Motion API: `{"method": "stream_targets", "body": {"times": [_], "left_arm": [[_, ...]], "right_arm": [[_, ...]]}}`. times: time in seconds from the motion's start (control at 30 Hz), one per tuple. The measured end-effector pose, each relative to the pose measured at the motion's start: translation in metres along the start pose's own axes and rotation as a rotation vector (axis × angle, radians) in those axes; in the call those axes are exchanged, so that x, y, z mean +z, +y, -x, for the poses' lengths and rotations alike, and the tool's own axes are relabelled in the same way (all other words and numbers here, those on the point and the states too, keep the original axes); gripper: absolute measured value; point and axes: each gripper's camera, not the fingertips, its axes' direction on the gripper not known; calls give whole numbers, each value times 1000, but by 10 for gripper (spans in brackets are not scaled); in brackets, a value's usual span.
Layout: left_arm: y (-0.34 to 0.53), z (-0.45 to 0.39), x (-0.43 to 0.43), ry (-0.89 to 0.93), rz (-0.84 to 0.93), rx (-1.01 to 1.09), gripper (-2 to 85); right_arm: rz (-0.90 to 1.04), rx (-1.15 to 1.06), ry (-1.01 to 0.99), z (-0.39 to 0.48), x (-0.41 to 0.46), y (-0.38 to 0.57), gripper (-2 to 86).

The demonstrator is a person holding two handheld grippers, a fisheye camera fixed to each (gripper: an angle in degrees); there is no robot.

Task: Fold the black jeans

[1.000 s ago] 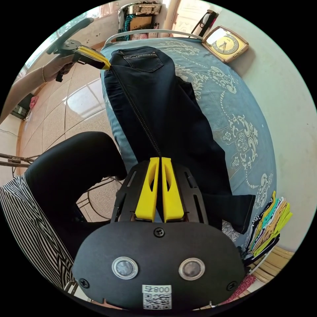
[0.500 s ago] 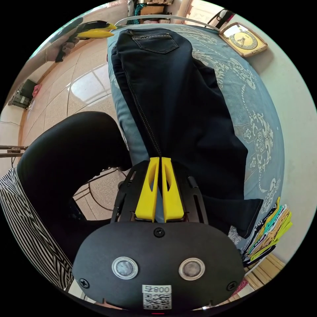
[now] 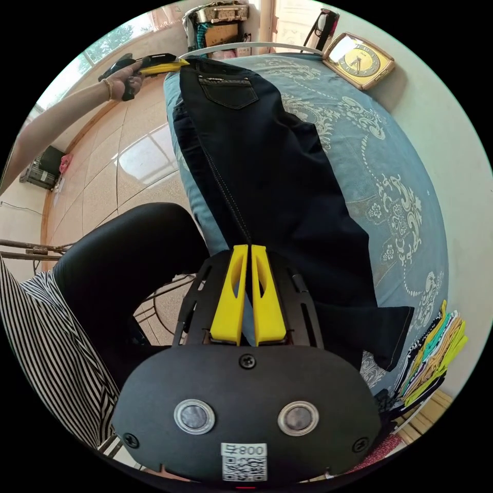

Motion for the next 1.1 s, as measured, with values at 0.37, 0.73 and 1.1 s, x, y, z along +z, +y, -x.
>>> {"method": "stream_targets", "body": {"times": [0.37,0.73,1.1], "left_arm": [[29,40,31,-91,17,-134,12],[84,-65,76,-66,175,156,1],[109,-168,149,-347,413,276,1]], "right_arm": [[66,-45,-8,5,47,7,8],[5,25,-34,-25,75,55,9],[-37,109,-94,-66,116,122,14]]}}
